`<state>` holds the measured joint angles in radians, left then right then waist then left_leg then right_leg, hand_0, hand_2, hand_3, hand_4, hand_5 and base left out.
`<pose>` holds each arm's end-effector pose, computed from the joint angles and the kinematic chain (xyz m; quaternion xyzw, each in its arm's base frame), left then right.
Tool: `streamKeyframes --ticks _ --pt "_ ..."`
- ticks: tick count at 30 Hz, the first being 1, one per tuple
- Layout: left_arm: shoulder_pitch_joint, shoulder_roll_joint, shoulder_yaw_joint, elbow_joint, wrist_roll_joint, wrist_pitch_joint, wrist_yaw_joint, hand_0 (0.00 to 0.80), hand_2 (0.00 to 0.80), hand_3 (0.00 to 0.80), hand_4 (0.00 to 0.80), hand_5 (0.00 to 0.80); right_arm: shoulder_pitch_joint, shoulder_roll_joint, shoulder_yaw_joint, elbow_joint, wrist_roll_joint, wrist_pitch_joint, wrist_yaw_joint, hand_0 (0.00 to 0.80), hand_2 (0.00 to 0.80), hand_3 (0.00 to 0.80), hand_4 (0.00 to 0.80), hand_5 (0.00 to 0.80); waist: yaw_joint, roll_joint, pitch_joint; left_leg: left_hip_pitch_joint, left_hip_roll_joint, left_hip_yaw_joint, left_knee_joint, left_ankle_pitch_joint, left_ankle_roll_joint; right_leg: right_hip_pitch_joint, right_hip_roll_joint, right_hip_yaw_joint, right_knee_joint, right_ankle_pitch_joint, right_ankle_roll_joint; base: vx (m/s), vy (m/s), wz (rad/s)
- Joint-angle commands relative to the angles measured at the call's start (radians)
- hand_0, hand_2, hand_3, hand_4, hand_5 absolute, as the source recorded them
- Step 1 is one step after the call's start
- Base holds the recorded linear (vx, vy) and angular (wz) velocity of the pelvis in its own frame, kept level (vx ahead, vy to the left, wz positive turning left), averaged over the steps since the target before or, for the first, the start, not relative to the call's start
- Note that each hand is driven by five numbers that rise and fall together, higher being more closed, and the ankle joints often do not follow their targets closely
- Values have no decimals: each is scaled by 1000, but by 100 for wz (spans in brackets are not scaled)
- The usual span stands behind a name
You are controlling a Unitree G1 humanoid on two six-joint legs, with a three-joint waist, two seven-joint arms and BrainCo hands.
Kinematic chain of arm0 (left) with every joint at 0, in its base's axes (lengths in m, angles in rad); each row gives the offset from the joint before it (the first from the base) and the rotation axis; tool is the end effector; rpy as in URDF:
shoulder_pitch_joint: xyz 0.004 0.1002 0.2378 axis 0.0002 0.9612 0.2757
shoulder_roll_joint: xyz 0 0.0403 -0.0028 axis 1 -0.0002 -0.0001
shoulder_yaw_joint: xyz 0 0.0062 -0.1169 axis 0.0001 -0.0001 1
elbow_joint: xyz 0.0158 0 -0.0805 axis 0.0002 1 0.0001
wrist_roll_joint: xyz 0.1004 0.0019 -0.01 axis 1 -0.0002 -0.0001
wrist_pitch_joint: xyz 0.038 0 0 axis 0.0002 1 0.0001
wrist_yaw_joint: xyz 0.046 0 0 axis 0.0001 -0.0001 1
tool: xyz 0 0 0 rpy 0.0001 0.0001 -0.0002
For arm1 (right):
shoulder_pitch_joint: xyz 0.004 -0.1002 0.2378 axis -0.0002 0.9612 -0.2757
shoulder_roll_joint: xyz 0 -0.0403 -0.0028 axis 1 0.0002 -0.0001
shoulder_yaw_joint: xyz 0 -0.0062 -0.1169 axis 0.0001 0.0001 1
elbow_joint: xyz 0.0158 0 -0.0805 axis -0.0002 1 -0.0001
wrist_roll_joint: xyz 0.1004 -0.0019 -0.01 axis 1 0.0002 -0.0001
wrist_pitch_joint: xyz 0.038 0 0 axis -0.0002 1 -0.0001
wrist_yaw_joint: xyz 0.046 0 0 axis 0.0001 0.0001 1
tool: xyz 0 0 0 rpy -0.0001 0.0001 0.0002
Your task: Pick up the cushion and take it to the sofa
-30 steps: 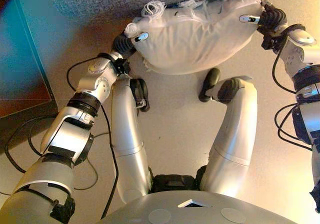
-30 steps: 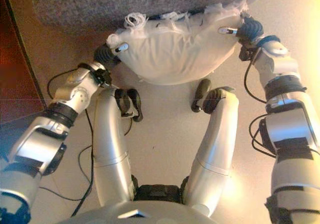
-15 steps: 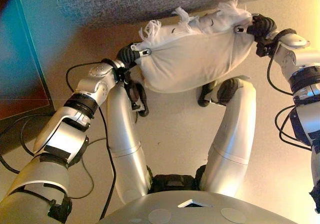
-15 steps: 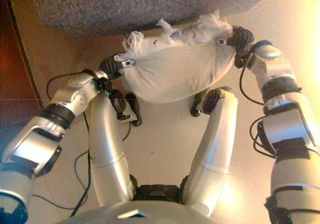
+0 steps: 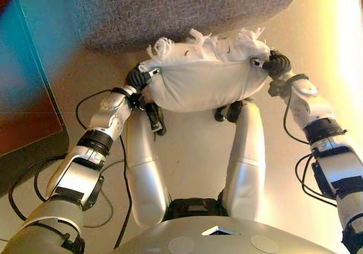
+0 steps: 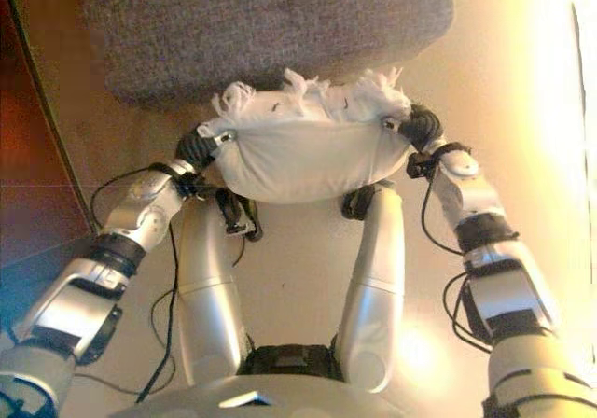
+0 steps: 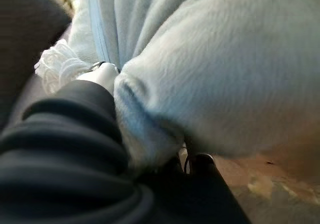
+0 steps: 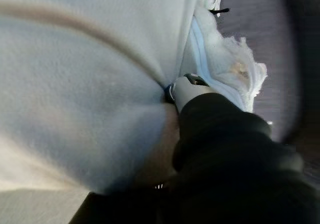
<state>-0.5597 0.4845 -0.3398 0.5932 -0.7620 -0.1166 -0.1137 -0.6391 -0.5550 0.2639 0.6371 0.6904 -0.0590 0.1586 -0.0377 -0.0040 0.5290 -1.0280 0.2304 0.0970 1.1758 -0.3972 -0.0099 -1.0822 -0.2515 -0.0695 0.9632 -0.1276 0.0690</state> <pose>0.3082 0.2076 0.0720 -0.0669 0.0103 -0.1106 0.9916 0.3215 -0.2355 0.1020 0.0173 -0.0047 0.0916 0.9956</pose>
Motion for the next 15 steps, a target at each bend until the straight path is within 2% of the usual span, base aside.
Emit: streamKeyframes --ticks 1,4,7,8,11,15 --pt "45 -62 25 -133 51 -123 32 800 800 800 800 800 71 41 -72 -150 12 -153 -28 800 800 800 800 800 28 2 -99 166 -33 -74 -366 235 -59 202 -30 14 -140 43 42 150 -69 -8" --pt "112 -68 49 -202 85 -113 39 800 800 800 800 800 183 74 -106 -225 7 -176 -55 800 800 800 800 800 35 -13 -141 309 -56 -60 -526 280 -62 348 -31 -28 -293 63 50 208 -88 4" --pt "173 -77 74 -248 94 -102 29 800 800 800 800 800 274 102 -140 -278 18 -200 -57 800 800 800 800 800 39 -24 -178 413 -63 -58 -630 311 -68 462 -23 -52 -403 72 55 167 -92 11" --pt "187 -86 77 -258 106 -104 33 800 800 800 800 800 299 115 -152 -297 25 -207 -55 800 800 800 800 800 39 -27 -192 439 -67 -55 -675 349 -64 494 -19 -63 -451 98 48 69 -116 1" --pt "207 -107 76 -281 134 -106 52 800 800 800 800 800 328 138 -161 -343 7 -229 -71 800 800 800 800 800 38 -27 -210 505 -66 -68 -743 373 -70 571 4 -77 -518 100 46 26 -116 5" --pt "257 -116 83 -323 146 -119 85 800 800 800 800 800 368 161 -159 -427 3 -221 -72 800 800 800 800 800 34 -23 -253 615 -57 -85 -850 417 -83 697 63 -91 -641 113 28 55 -105 4"
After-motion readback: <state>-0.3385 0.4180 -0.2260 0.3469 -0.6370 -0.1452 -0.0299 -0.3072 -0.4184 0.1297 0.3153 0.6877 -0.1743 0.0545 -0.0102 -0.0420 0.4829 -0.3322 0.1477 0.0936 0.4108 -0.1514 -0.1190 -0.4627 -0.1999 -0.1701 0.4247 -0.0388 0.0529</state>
